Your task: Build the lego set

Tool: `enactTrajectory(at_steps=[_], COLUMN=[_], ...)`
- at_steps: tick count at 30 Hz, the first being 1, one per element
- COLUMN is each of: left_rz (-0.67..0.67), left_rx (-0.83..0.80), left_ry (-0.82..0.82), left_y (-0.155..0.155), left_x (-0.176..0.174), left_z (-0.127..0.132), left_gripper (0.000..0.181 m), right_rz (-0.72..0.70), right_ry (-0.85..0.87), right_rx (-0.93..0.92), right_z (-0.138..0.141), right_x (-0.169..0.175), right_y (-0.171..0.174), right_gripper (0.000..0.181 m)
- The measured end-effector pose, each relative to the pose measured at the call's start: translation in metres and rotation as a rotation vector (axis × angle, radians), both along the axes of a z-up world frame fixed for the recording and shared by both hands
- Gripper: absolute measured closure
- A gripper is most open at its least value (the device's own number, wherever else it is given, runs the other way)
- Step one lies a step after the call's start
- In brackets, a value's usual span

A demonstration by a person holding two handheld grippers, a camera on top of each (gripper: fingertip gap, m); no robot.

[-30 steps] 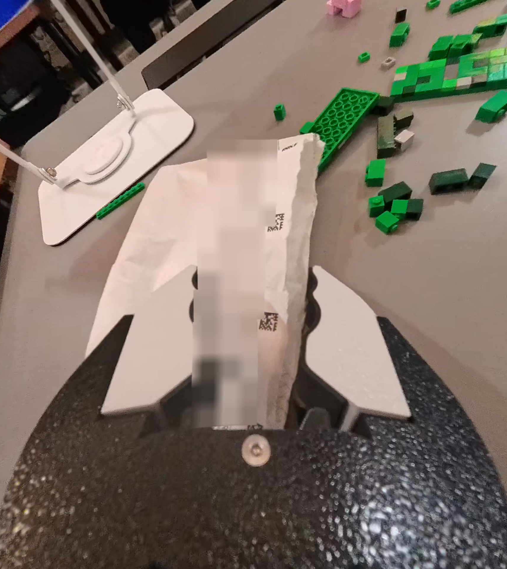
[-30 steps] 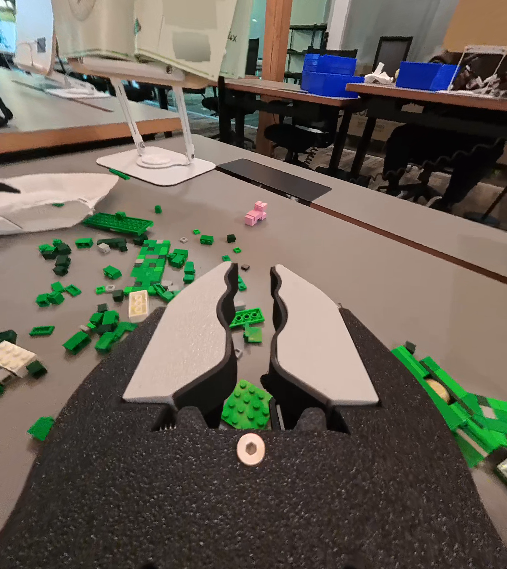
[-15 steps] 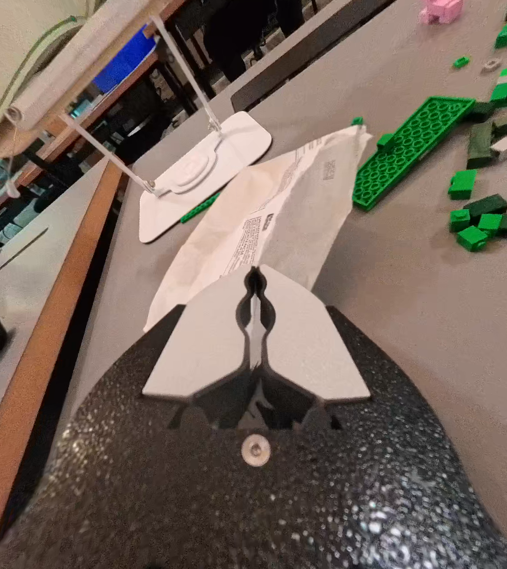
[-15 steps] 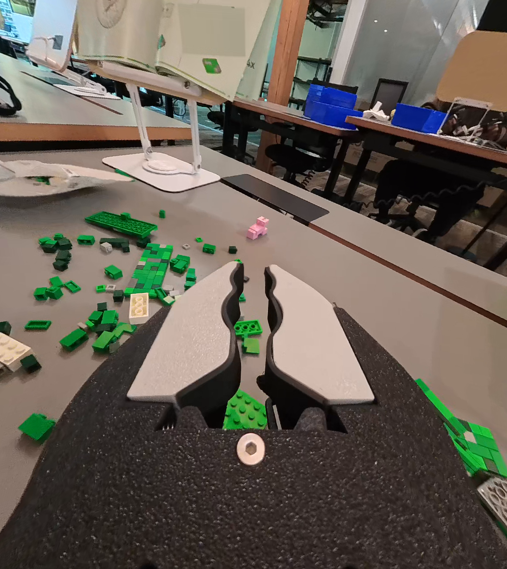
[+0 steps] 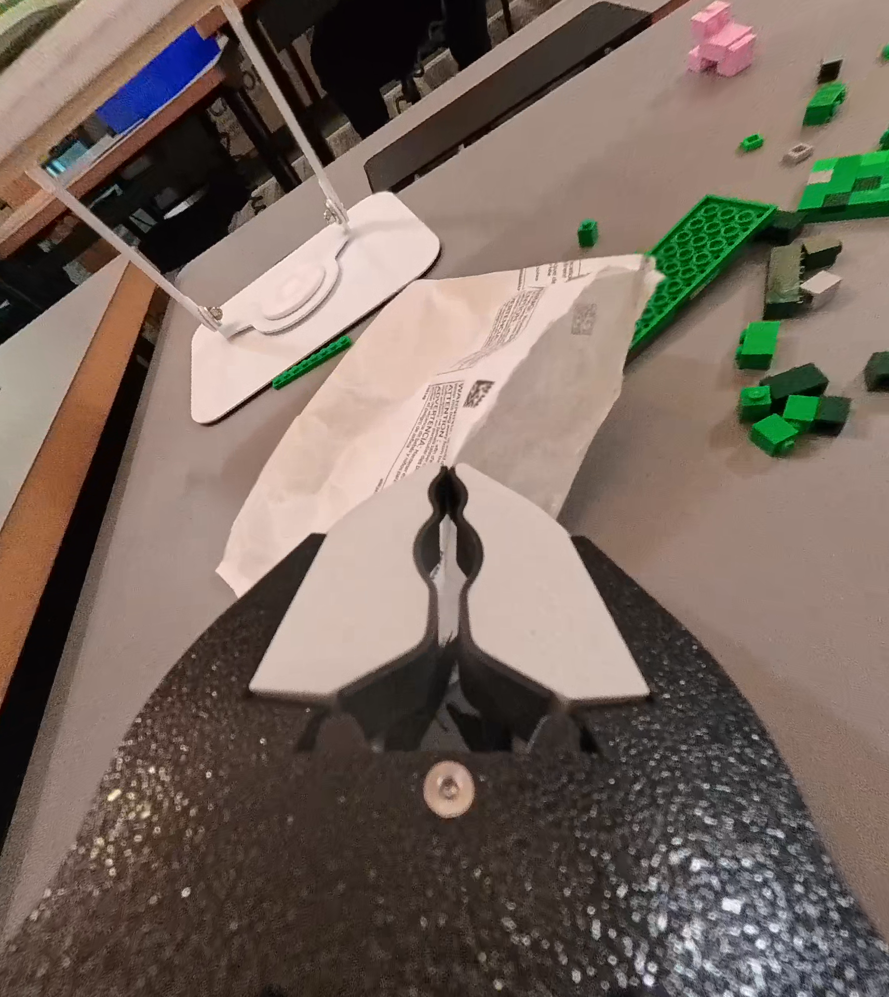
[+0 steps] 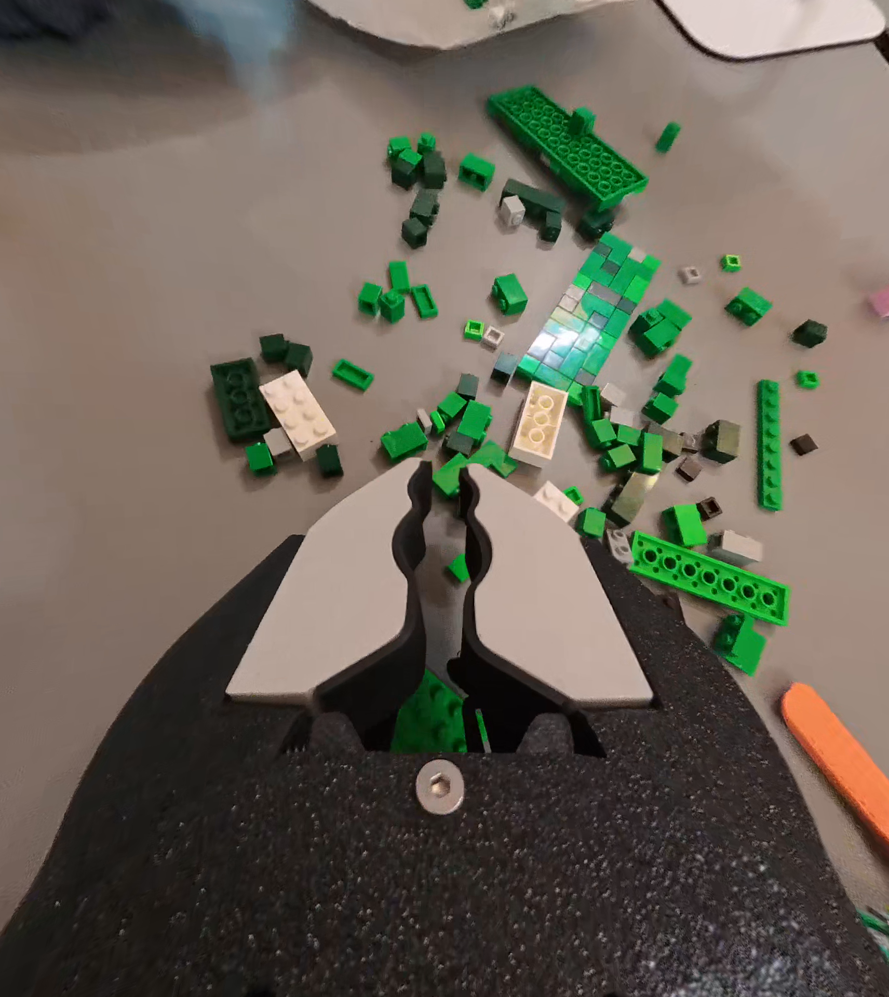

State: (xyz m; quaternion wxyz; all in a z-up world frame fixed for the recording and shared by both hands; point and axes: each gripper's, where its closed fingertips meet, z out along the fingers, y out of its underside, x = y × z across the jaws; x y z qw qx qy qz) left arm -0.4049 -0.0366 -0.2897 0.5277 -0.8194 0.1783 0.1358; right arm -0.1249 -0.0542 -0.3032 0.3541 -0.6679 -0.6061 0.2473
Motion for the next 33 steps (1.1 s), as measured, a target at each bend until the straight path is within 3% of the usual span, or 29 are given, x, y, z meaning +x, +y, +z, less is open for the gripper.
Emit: enactTrajectory(at_steps=[7, 12, 19, 25, 33], left_rz=[0.046, 0.027, 0.023, -0.020, -0.051], left_rx=[0.024, 0.023, 0.014, -0.069, -0.213], left_ry=[-0.058, -0.016, -0.007, -0.212, -0.431], left_y=[0.007, 0.009, 0.009, 0.007, -0.007], left_x=[0.002, 0.005, 0.006, 0.015, 0.013], left_z=[0.004, 0.004, 0.001, 0.001, 0.028], left_gripper=[0.181, 0.181, 0.181, 0.181, 0.181], right_rz=[-0.073, 0.028, -0.109, -0.161, -0.229], right_ry=[-0.088, -0.062, -0.116, -0.170, -0.171], right_rx=[-0.012, -0.068, 0.039, 0.072, 0.060], right_z=[-0.015, -0.012, -0.016, -0.021, -0.021], right_x=[-0.001, -0.010, -0.001, 0.000, 0.005], right_y=[0.007, -0.012, 0.013, 0.020, 0.027], right_gripper=[0.173, 0.175, 0.167, 0.167, 0.167])
